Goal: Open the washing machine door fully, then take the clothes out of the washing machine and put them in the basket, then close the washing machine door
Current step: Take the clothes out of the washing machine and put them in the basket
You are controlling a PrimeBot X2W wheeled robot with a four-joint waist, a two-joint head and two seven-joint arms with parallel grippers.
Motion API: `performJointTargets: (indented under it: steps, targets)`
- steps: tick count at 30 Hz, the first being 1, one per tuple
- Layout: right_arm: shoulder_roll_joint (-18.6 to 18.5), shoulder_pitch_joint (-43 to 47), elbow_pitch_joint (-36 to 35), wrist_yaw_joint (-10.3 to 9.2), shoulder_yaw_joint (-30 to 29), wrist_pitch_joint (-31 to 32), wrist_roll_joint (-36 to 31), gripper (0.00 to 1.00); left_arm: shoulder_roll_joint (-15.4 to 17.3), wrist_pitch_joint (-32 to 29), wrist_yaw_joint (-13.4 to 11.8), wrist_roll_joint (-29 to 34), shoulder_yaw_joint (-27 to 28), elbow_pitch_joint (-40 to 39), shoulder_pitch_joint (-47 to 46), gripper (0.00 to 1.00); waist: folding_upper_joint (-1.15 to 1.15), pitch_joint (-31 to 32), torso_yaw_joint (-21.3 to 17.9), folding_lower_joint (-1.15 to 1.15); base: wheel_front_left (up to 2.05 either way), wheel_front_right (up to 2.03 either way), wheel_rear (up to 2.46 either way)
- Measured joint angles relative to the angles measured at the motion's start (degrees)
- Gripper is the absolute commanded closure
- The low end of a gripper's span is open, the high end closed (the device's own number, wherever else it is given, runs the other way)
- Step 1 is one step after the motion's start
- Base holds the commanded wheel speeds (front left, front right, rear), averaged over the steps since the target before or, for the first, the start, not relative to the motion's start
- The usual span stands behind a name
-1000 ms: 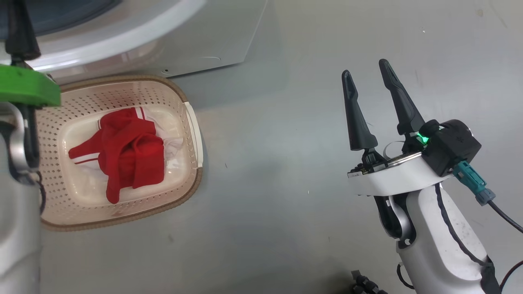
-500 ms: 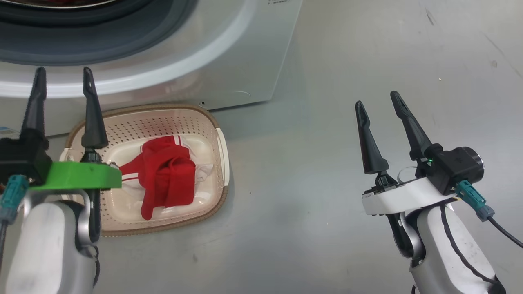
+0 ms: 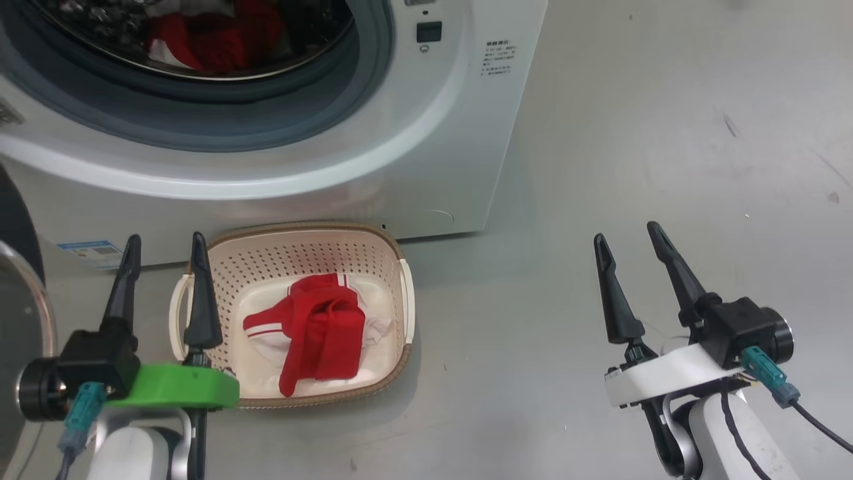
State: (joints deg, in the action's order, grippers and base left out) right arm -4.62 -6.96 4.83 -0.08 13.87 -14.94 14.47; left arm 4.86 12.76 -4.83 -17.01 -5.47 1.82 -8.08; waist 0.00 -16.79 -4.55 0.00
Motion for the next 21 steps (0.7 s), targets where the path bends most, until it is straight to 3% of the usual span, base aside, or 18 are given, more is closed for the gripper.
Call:
performJointTargets:
  steps: [21]
  targets:
    - [0.81,8.97,0.26,0.00,0.46,0.00,-0.09,0.00,0.03,0.00,-0.19,-0.05,-2.07,-1.80,13.39,0.00,0.00,12.19,3.84,0.00,0.00,0.00,0.00]
